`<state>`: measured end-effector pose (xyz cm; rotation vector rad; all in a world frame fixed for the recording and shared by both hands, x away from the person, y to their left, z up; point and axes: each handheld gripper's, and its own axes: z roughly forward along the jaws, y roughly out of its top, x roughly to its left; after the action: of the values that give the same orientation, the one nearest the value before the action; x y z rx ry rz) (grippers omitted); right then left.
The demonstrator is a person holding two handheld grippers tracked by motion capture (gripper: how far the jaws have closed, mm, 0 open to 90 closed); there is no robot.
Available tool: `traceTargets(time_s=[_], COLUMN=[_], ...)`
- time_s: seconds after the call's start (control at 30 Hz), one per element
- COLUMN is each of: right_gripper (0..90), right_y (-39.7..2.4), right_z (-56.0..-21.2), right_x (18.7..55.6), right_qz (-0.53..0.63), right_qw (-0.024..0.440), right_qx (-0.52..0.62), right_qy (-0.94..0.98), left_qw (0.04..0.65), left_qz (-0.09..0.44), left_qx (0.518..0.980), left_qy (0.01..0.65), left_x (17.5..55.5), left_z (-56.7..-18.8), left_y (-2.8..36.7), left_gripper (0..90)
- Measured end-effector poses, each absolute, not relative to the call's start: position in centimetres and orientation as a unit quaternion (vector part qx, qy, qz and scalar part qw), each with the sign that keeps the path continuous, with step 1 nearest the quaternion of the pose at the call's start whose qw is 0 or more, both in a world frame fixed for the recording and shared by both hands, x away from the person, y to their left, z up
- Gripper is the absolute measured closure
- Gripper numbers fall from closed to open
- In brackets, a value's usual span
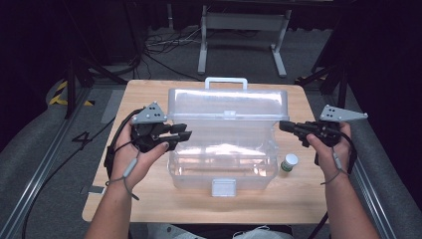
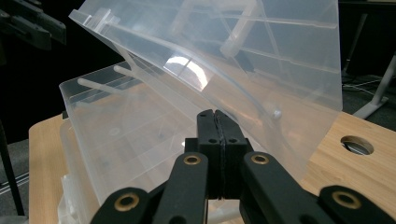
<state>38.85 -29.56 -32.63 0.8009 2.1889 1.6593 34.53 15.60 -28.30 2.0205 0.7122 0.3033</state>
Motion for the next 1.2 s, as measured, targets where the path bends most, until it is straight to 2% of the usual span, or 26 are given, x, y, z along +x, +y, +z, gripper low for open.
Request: traceTargets(time_s=[0.23, 0.43, 0.73, 0.97, 1.2], right_gripper=[90.0, 90.0, 90.0, 89.9, 85.3], right_y=[-29.5, -29.4, -29.4, -29.6, -29.9], right_z=[-32.7, -32.8, -33.1, -33.2, -33.1], right_x=[38.8, 38.6, 38.0, 37.6, 36.9], right_qz=[0.573, 0.573, 0.568, 0.567, 0.557], right_qw=[0.141, 0.141, 0.145, 0.146, 0.149], right_qx=[0.277, 0.278, 0.278, 0.281, 0.281], right_qy=[0.758, 0.758, 0.761, 0.760, 0.767], left_qw=[0.477, 0.477, 0.496, 0.499, 0.500], left_qz=[0.147, 0.165, 0.168, 0.173, 0.171], left_qx=[0.808, 0.792, 0.774, 0.771, 0.771], left_qy=[0.314, 0.343, 0.356, 0.354, 0.355], left_x=[34.8, 35.6, 36.6, 36.9, 37.1], left_z=[-29.8, -30.9, -31.5, -31.6, -31.4], left_y=[16.2, 17.1, 17.4, 17.2, 17.4], left_gripper=[73.8, 82.0, 88.9, 89.5, 89.7])
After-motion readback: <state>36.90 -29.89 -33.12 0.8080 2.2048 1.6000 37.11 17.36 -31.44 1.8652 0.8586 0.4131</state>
